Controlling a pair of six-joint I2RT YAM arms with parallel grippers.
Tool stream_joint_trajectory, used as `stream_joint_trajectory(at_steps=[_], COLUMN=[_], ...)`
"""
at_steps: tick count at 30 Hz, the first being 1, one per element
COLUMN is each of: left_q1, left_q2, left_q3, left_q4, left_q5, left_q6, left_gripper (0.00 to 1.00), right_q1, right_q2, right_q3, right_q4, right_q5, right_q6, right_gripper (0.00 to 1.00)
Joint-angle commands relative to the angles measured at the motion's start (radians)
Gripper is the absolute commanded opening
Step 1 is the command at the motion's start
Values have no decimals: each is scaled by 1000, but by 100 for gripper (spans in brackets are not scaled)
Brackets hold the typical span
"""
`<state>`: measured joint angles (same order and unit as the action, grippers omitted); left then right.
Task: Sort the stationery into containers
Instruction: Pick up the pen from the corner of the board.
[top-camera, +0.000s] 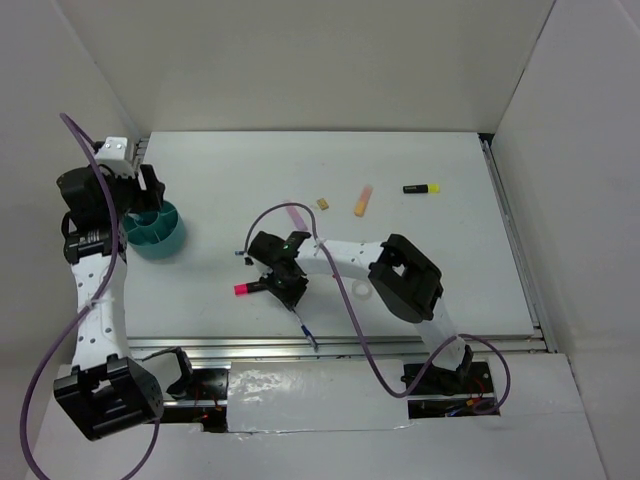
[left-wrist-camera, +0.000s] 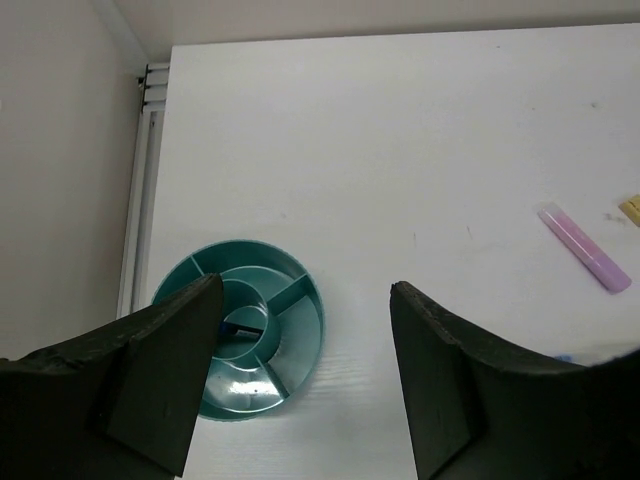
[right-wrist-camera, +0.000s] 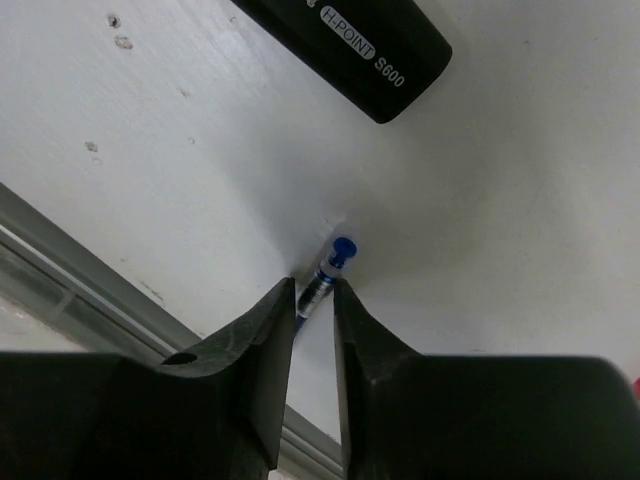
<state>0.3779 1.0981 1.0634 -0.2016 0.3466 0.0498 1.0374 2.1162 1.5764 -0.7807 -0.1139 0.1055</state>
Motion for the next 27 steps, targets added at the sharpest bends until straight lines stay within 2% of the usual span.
stream_joint_trajectory(at_steps=[1, 2, 4, 6, 8, 10, 11, 12, 14, 15, 17, 21, 22, 23, 24, 25, 27], left_q1=[-14, -17, -22, -45, -88, -215, -265, -368, -543, -572, -628, -817, -856, -951, -997, -1090, -1161], left_q2=[-49, -59, -69, -84, -116, -168, -182, -194, -214, -216, -207, -175, -161, -159, -164, -165, -153], left_q3=[-19, -26, -31, -40, -60, -80, -107, -118, -140, -143, -140, -120, -131, -146, -195, -221, -267], left_q4=[88, 91, 91, 82, 67, 42, 22, 15, -21, -39, -55, -177, -186, -182, -155, -131, -57], left_q5=[46, 81, 145, 254, 310, 327, 309, 255, 210, 215, 235, 192, 137, 91, -10, -52, -118], left_q6=[28, 39, 89, 137, 249, 415, 465, 558, 632, 692, 705, 888, 924, 955, 1034, 1108, 1147], left_gripper=[80, 80, 80, 78, 76, 77, 77, 77, 77, 77, 77, 78, 77, 77, 77, 77, 76], right_q1=[18, 15, -6, -43, -118, -195, -220, -240, -287, -301, -339, -414, -431, -459, -468, -487, -497], right_q2=[53, 57, 54, 31, -16, -56, -65, -74, -94, -99, -113, -116, -104, -98, -90, -87, -82], right_q3=[-4, -9, -3, 14, 34, 77, 97, 118, 171, 186, 221, 250, 270, 280, 298, 307, 330], right_q4=[6, 6, -3, -11, -22, -43, -57, -84, -106, -126, -135, -138, -144, -149, -150, -152, -160], right_q5=[60, 59, 50, -19, -109, -139, -176, -184, -204, -223, -248, -317, -348, -363, -395, -411, -435], right_q6=[8, 7, 7, -3, -12, -10, -18, -20, -27, -29, -32, -21, -12, -7, 8, 14, 25], right_gripper=[23, 11, 0, 0, 0, 0, 0, 0, 0, 0, 0, 0, 0, 0, 0, 0, 0])
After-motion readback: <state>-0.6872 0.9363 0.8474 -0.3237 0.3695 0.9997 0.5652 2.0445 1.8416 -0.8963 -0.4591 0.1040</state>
